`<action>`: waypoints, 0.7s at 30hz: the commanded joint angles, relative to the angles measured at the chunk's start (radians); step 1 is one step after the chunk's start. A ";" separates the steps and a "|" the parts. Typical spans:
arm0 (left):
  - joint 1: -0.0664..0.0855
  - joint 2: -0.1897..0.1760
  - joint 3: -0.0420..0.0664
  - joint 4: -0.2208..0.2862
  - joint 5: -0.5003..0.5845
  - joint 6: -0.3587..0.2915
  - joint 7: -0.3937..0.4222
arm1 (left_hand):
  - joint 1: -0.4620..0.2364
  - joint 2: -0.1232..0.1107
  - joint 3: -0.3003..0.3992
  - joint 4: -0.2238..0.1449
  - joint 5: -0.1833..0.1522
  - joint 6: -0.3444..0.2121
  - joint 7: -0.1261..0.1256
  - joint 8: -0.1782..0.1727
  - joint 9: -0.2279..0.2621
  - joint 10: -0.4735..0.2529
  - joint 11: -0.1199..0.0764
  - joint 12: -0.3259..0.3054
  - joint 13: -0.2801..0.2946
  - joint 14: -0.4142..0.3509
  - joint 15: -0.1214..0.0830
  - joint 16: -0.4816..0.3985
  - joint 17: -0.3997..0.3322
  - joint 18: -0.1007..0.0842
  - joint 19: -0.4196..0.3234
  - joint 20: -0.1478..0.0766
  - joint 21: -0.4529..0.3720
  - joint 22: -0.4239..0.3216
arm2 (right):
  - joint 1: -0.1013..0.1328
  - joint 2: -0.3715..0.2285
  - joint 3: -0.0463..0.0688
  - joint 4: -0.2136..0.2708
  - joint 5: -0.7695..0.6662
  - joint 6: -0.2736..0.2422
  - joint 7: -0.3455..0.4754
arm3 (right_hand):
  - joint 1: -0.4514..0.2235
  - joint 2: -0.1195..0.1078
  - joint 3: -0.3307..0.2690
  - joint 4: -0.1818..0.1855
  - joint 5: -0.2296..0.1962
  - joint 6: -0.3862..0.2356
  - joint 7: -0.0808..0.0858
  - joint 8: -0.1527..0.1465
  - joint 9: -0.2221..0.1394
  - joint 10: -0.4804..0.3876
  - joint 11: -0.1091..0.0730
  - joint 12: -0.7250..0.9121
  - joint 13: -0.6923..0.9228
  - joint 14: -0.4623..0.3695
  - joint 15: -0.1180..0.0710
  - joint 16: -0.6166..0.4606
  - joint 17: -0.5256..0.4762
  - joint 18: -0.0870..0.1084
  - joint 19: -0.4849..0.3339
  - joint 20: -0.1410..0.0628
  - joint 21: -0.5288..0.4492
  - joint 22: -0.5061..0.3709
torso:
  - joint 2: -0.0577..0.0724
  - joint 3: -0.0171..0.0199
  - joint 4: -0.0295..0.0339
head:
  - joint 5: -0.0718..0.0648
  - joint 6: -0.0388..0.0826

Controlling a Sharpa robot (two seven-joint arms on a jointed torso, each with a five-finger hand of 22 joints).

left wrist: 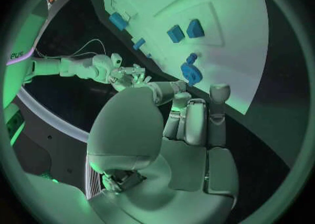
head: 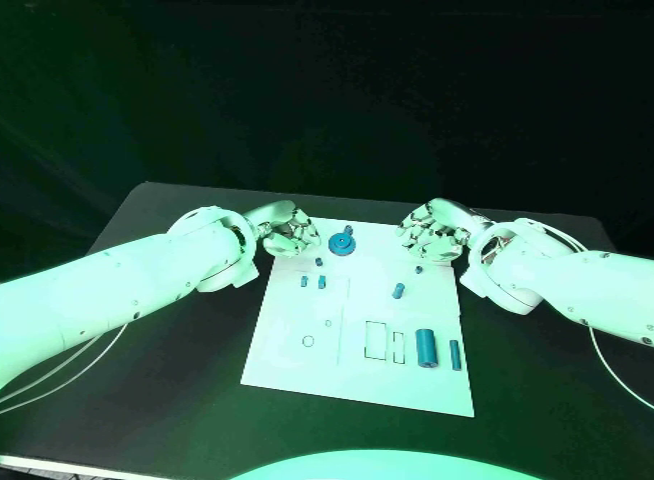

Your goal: Assemble the parts on the task board

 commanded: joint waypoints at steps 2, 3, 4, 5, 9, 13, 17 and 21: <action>0.001 -0.034 0.005 0.023 0.331 -0.089 0.114 | -0.019 -0.016 -0.019 -0.007 0.001 -0.002 0.007 0.010 0.013 -0.134 0.015 -0.157 -0.197 -0.070 0.015 -0.050 -0.124 0.037 -0.097 0.015 -0.087 -0.109 | 0.000 -0.010 0.000 0.004 -0.059 0.032 -0.018 | 0.000 -0.009 0.001 -0.001 0.004 -0.003 0.009 0.000 0.005 -0.016 0.000 -0.042 -0.047 -0.001 0.009 0.003 -0.003 0.000 -0.005 0.005 -0.004 0.003 | -0.001 0.0012 0.0010 | -0.021 0.001; 0.001 -0.045 0.006 0.032 0.386 -0.091 0.129 | -0.020 -0.018 -0.028 -0.007 0.000 -0.007 0.009 0.013 0.017 -0.142 0.019 -0.204 -0.229 -0.091 0.018 -0.068 -0.159 0.043 -0.123 0.019 -0.115 -0.140 | 0.000 -0.013 0.000 0.006 -0.079 0.033 -0.024 | 0.001 -0.009 0.001 -0.002 0.004 -0.004 0.008 0.000 0.005 -0.016 0.000 -0.044 -0.050 -0.001 0.009 0.003 -0.003 0.000 -0.005 0.006 -0.004 0.003 | -0.001 0.0010 0.0022 | -0.029 0.000; 0.001 -0.057 0.007 0.043 0.437 -0.091 0.143 | -0.020 -0.020 -0.035 -0.008 0.000 -0.011 0.011 0.015 0.020 -0.144 0.022 -0.233 -0.251 -0.108 0.021 -0.081 -0.188 0.043 -0.127 0.022 -0.123 -0.146 | 0.000 -0.016 0.000 0.009 -0.102 0.035 -0.030 | 0.004 -0.011 0.000 -0.004 0.004 -0.006 0.009 0.001 0.008 -0.012 0.002 -0.059 -0.071 0.001 0.011 0.009 -0.002 0.001 -0.004 0.006 -0.002 0.006 | -0.001 0.0008 0.0025 | -0.040 0.000; 0.001 -0.066 0.007 0.053 0.476 -0.090 0.153 | -0.020 -0.020 -0.058 -0.006 0.000 -0.020 0.017 0.018 0.024 -0.143 0.026 -0.297 -0.301 -0.151 0.028 -0.115 -0.258 0.043 -0.137 0.029 -0.145 -0.159 | 0.000 -0.018 0.000 0.011 -0.119 0.037 -0.036 | 0.004 -0.013 0.000 -0.004 0.004 -0.006 0.008 0.003 0.010 -0.009 0.002 -0.067 -0.084 0.003 0.011 0.012 -0.001 0.000 -0.003 0.006 0.000 0.009 | -0.001 0.0009 0.0022 | -0.048 0.000; 0.001 -0.101 0.008 0.094 0.600 -0.078 0.184 | -0.021 -0.016 -0.102 0.007 -0.001 -0.029 0.024 0.023 0.029 -0.144 0.038 -0.385 -0.371 -0.278 0.040 -0.217 -0.454 0.043 -0.161 0.040 -0.195 -0.188 | -0.001 -0.024 0.000 0.017 -0.186 0.042 -0.058 | 0.005 -0.017 -0.002 -0.004 0.004 -0.007 0.007 0.005 0.013 -0.001 0.002 -0.081 -0.108 0.006 0.011 0.022 0.004 0.000 0.001 0.006 0.007 0.015 | -0.001 0.0004 -0.0013 | -0.069 0.000; 0.000 -0.137 0.009 0.144 0.699 -0.068 0.209 | -0.011 -0.010 -0.123 0.010 0.000 -0.035 0.028 0.023 0.028 -0.149 0.048 -0.438 -0.413 -0.342 0.047 -0.281 -0.559 0.043 -0.166 0.047 -0.224 -0.207 | -0.001 -0.029 0.000 0.025 -0.271 0.051 -0.089 | 0.001 -0.026 -0.003 0.000 0.004 -0.010 0.006 0.007 0.017 -0.005 0.005 -0.107 -0.143 0.011 0.014 0.033 0.009 -0.002 0.008 0.007 0.014 0.023 | 0.001 -0.0006 0.0011 | -0.093 0.001; -0.008 -0.168 0.009 0.187 0.764 -0.063 0.235 | -0.010 -0.011 -0.135 0.015 0.000 -0.036 0.031 0.023 0.027 -0.148 0.052 -0.461 -0.433 -0.350 0.051 -0.297 -0.567 0.043 -0.168 0.050 -0.240 -0.217 | -0.002 -0.034 0.000 0.034 -0.339 0.069 -0.122 | -0.004 -0.033 -0.005 0.005 0.004 -0.011 0.007 0.008 0.019 -0.009 0.008 -0.123 -0.168 0.012 0.017 0.036 0.007 -0.002 0.008 0.008 0.012 0.023 | 0.000 -0.0007 0.0016 | -0.118 -0.003; -0.018 -0.198 0.009 0.224 0.805 -0.062 0.262 | -0.011 -0.016 -0.153 0.025 0.000 -0.040 0.034 0.022 0.024 -0.149 0.059 -0.490 -0.458 -0.367 0.057 -0.322 -0.579 0.042 -0.175 0.056 -0.266 -0.234 | -0.004 -0.040 0.000 0.045 -0.380 0.104 -0.163 | -0.017 -0.045 -0.013 0.021 0.005 -0.023 0.008 0.003 0.020 -0.027 0.012 -0.151 -0.206 0.010 0.021 0.033 -0.006 0.001 0.001 0.011 -0.009 0.014 | 0.001 -0.0022 0.0015 | -0.141 -0.005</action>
